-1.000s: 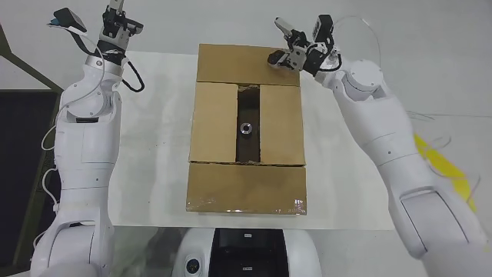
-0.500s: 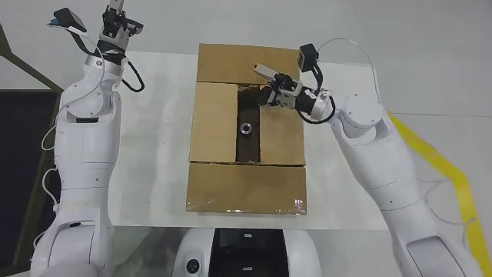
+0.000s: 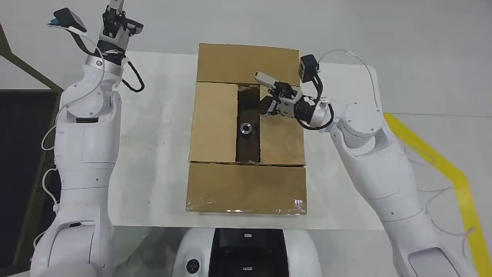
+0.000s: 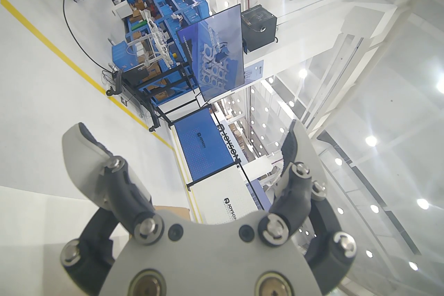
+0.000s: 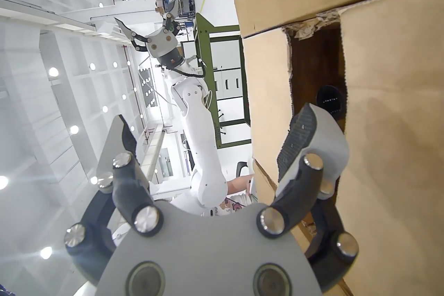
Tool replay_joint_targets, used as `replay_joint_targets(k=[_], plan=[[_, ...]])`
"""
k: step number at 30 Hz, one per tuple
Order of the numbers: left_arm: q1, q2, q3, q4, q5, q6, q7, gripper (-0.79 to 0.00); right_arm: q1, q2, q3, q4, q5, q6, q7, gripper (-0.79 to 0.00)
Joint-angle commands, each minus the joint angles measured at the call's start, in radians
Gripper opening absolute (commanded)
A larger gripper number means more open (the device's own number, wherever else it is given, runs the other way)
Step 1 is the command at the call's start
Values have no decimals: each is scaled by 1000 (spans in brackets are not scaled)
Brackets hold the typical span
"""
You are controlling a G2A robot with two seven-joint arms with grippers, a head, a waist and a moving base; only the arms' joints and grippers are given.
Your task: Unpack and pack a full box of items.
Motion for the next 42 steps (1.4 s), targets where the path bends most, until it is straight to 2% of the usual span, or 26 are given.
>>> replay_joint_targets(k=[1, 17, 23, 32, 39, 42], plan=[[0, 0, 0, 0, 0, 0, 0, 0, 0, 0, 0, 0, 0, 0, 0, 0], [7, 0, 3, -8, -5, 8, -11, 0, -8, -1, -12, -16, -7, -2, 2, 0], [26, 23, -46, -34, -84, 81, -298, 0, -22, 4, -60, -93, -78, 29, 56, 0], [34, 65, -125, -13, -192, 125, -741, 0, -86, 13, -94, -229, -151, 72, 44, 0], [2, 87, -131, 48, -274, 152, -981, 0, -139, 19, -99, -263, -156, 87, 21, 0], [-1, 89, -129, 54, -277, 150, -999, 0, -144, 19, -99, -264, -151, 88, 17, 0]])
